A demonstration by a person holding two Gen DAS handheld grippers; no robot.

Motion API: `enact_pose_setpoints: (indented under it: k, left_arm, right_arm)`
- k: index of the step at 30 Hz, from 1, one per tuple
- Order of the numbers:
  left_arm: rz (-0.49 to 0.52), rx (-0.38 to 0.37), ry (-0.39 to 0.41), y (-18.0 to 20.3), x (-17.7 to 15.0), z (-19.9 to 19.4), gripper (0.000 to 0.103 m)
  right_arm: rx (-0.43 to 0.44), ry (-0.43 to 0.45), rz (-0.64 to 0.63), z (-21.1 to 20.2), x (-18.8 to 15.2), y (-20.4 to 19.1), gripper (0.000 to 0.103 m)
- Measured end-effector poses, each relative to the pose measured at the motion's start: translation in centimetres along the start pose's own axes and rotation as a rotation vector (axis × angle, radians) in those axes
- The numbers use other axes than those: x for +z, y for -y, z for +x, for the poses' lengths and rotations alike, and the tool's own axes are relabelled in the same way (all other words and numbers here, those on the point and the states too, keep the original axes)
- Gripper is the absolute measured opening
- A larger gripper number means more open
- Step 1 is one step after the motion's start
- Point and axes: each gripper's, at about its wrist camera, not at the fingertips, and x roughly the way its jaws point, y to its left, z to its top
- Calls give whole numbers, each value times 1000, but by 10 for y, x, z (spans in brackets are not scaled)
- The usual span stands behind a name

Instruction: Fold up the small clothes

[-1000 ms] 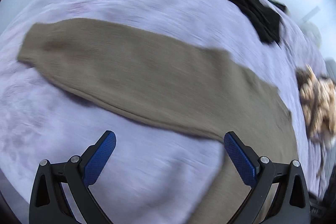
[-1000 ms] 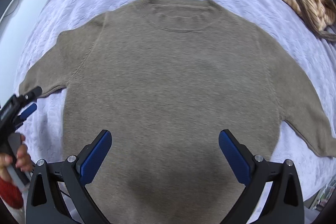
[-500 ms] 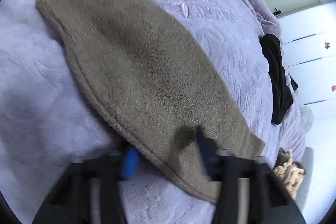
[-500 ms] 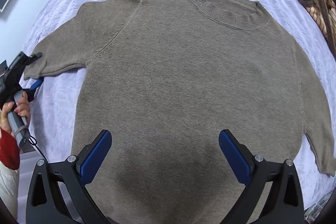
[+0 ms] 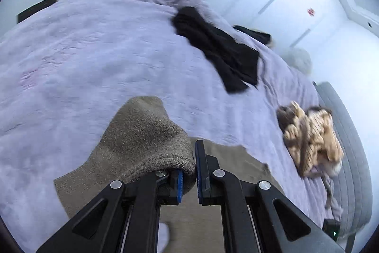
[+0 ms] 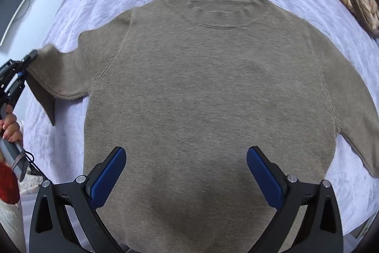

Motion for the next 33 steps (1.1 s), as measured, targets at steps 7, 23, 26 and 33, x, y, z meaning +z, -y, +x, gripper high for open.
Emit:
enact_pose_setpoints:
  k: [7, 23, 26, 33]
  left_arm:
    - [275, -140, -191, 149, -69, 95, 9]
    - [398, 211, -252, 121, -118, 97, 102]
    - [352, 313, -216, 82, -107, 80, 102]
    - [219, 486, -304, -5, -113, 90, 102]
  right_arm:
    - [-25, 44, 140, -21, -13, 72, 102]
    - [-114, 97, 54, -18, 16, 111, 102]
    - [-128, 158, -161, -14, 43, 56, 102]
    - [-309, 236, -761, 48, 61, -79, 102]
